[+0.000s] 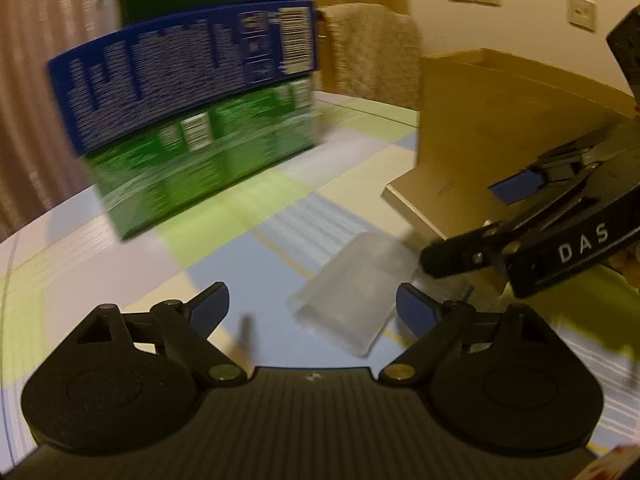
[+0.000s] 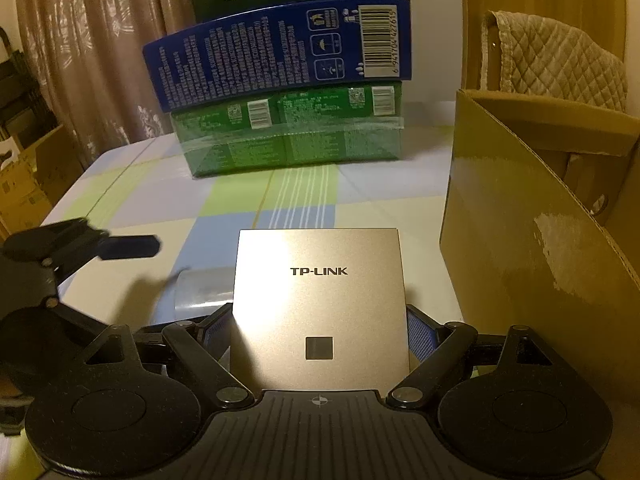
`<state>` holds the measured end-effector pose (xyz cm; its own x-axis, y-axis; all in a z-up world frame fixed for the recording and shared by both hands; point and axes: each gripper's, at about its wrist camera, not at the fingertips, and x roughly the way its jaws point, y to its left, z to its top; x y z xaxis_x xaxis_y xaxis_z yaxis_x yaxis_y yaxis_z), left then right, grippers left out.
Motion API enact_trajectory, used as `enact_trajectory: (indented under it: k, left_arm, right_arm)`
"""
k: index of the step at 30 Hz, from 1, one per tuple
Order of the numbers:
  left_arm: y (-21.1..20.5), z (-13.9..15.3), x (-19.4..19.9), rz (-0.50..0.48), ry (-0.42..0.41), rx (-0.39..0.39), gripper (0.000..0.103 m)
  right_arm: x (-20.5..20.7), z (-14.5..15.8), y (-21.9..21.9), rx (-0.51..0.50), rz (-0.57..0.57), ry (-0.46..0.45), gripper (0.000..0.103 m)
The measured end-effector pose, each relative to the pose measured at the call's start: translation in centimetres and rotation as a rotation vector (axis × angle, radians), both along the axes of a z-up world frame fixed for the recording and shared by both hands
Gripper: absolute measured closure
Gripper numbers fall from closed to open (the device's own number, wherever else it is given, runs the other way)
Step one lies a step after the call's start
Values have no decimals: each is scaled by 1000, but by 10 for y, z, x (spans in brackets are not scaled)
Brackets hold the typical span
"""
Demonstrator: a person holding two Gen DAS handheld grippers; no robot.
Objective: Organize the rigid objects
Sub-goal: 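Grasp the clear plastic cup with the left tool while the right holds the router box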
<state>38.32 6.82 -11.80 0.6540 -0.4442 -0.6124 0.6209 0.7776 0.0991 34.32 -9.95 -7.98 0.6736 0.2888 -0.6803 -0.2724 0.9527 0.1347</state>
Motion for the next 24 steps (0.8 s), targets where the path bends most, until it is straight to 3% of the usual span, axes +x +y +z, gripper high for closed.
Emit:
enact_trajectory:
  k: [7,8,11,15,17,20,24]
  left_arm:
    - [-21,-5,14,-162,31,96,39]
    - [-23,-6,15,-173,39,109,48]
    - [-23,-6,15,-165,63,124,54]
    - [-11,-4,1,-66,95,123,55]
    - [-5,-3,-13,27,111,127,55]
    - [8,-1,-35,223,161,66,55]
    - [17,-1,-68,351,161,11,55]
  right_arm:
    - [1,4,-5,52,-24,10,20]
    - [1,4,-5,53,-24,9,20]
    - [0,4,-5,55,-23,9,20]
    - [-1,3,-4,45,-17,10,20]
    - [-4,1,-3,27,-10,12,20]
    - [-10,-3,-3,12,0,30,20]
    - [-23,-5,-2,-21,23,34,20]
